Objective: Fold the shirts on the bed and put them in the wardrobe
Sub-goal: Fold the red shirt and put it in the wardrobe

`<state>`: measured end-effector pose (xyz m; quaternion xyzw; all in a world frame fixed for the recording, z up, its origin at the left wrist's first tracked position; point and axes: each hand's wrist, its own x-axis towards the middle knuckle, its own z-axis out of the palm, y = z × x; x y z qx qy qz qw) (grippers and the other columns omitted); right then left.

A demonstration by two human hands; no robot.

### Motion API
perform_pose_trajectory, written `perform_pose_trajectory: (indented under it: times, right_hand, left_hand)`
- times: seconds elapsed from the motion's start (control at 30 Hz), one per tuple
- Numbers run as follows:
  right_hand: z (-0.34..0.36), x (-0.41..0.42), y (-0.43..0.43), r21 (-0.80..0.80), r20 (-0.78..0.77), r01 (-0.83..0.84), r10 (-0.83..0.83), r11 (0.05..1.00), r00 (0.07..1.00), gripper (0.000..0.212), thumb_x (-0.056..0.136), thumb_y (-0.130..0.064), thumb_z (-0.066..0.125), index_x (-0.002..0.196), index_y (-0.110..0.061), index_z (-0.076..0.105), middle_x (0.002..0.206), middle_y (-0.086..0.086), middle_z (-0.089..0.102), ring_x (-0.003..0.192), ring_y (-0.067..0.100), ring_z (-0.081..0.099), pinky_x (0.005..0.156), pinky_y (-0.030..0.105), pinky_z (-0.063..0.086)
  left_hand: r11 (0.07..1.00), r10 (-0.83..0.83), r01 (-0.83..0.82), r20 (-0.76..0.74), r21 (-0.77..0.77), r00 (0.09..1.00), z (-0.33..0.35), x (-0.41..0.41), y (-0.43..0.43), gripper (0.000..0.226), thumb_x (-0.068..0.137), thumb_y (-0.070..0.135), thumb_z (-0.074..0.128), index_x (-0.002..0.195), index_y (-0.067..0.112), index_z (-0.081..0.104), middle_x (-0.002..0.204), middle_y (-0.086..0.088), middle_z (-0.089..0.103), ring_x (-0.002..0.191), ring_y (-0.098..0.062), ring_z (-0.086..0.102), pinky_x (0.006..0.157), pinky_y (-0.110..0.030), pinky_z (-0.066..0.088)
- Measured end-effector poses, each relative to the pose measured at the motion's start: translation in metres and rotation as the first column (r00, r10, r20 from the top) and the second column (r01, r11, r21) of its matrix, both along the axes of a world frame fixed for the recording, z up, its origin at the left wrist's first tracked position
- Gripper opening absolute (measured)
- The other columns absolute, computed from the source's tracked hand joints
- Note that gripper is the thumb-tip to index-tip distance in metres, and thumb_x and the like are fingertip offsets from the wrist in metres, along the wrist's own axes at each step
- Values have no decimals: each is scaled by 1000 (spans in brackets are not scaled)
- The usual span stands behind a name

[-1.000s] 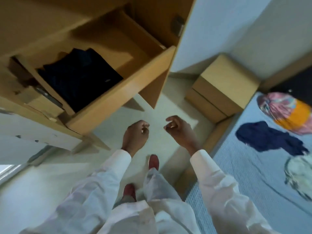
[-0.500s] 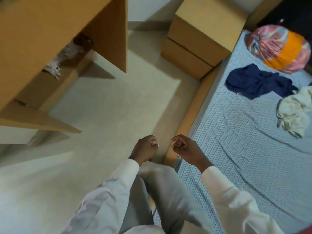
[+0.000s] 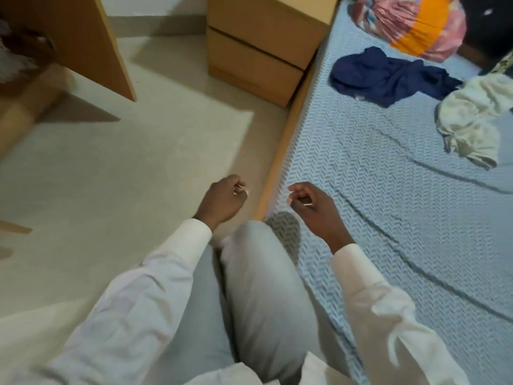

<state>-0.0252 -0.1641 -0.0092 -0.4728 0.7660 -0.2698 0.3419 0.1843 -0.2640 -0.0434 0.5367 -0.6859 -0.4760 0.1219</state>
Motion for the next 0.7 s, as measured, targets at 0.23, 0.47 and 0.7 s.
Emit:
perform_pose_trajectory:
  times: [0.23,0.47,0.7]
  right_hand:
    - [0,-73,142,-20,54,88,-87,996,995,24,90,-25,70,113,-21,65,103,-8,66,88,-5,61,74,4,43]
    - [-16,-128,264,14,68,287,-287,958,955,28,91,-28,69,118,-21,64,112,-9,63,98,5,61,83,19,47]
    - [-33,-194,350,58,-201,616,-596,785,778,59,83,-23,75,137,-12,51,138,12,48,126,29,49,105,36,39]
  left_hand:
    - [990,-107,102,-49,-98,993,42,-98,101,22,90,15,58,110,17,66,104,0,68,90,-17,64,67,-8,44]
    - [896,-428,434,74,-96,901,22,-200,206,29,89,18,60,117,16,64,110,-4,67,104,-21,62,90,-29,45]
    - [460,-733,866,467,-197,495,-2,-243,263,59,89,39,55,145,27,41,155,-4,34,141,-26,31,112,-41,32]
